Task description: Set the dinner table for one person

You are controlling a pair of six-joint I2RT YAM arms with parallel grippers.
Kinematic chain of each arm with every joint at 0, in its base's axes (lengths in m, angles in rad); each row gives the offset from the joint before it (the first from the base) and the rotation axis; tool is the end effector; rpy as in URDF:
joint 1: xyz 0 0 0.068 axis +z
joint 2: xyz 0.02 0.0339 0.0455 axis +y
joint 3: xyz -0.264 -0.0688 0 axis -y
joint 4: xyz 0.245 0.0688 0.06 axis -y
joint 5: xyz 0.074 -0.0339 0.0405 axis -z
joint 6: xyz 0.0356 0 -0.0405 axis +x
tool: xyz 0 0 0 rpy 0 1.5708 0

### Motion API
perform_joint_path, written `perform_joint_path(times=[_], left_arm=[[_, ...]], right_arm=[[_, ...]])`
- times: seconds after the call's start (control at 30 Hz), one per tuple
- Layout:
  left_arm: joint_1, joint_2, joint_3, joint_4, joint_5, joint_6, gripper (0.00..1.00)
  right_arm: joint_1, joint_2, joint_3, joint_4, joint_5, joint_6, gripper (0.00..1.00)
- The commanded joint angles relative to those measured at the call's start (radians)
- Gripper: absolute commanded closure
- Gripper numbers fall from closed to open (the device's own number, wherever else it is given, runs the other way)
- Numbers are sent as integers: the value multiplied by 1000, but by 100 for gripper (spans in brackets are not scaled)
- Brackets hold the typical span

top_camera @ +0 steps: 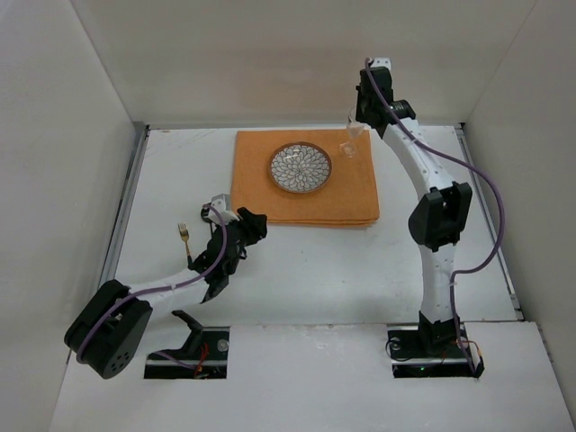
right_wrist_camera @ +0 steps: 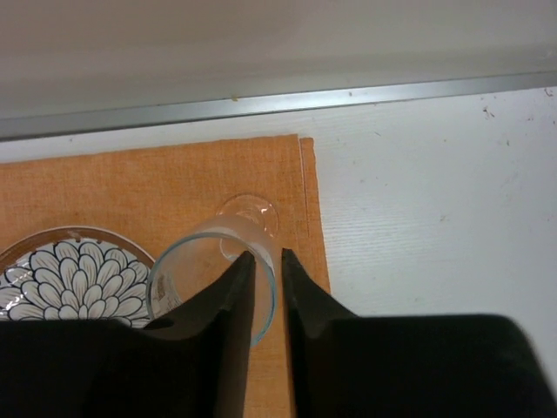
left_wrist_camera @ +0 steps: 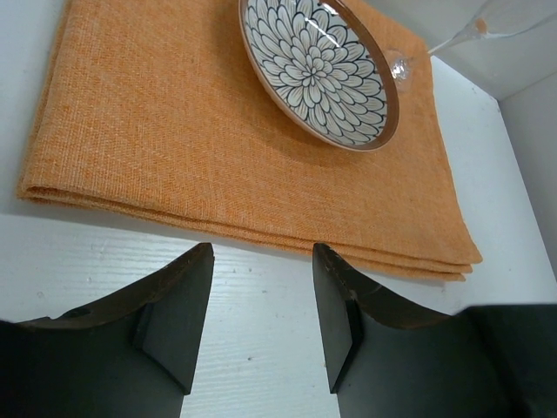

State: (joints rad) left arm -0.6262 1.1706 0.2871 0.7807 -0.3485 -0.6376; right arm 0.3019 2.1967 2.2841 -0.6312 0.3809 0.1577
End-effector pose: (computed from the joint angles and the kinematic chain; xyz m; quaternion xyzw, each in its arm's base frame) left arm 0.1901 -0.1225 0.1943 -0.1203 0.7306 -0.2858 0.6084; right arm 0.4862 0.1375 0.3532 0.0311 0.8598 -0.0507 0.5072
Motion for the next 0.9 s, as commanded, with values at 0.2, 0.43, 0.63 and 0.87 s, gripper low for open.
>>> perform_joint_path(times=[0.2, 0.43, 0.63, 0.87], left_arm=[[6, 26, 11, 51, -6, -8, 53], [4, 44, 15, 54, -6, -10, 53], [4, 44, 15, 54, -6, -10, 53], [6, 47, 20, 43, -12, -1, 53]], right_arm=[[-22, 55, 159, 11, -25, 8, 51], [-31, 32, 190, 21, -59, 40, 39], [-45, 17, 201, 11, -80, 62, 38], [-42, -83, 146, 17, -80, 62, 36]])
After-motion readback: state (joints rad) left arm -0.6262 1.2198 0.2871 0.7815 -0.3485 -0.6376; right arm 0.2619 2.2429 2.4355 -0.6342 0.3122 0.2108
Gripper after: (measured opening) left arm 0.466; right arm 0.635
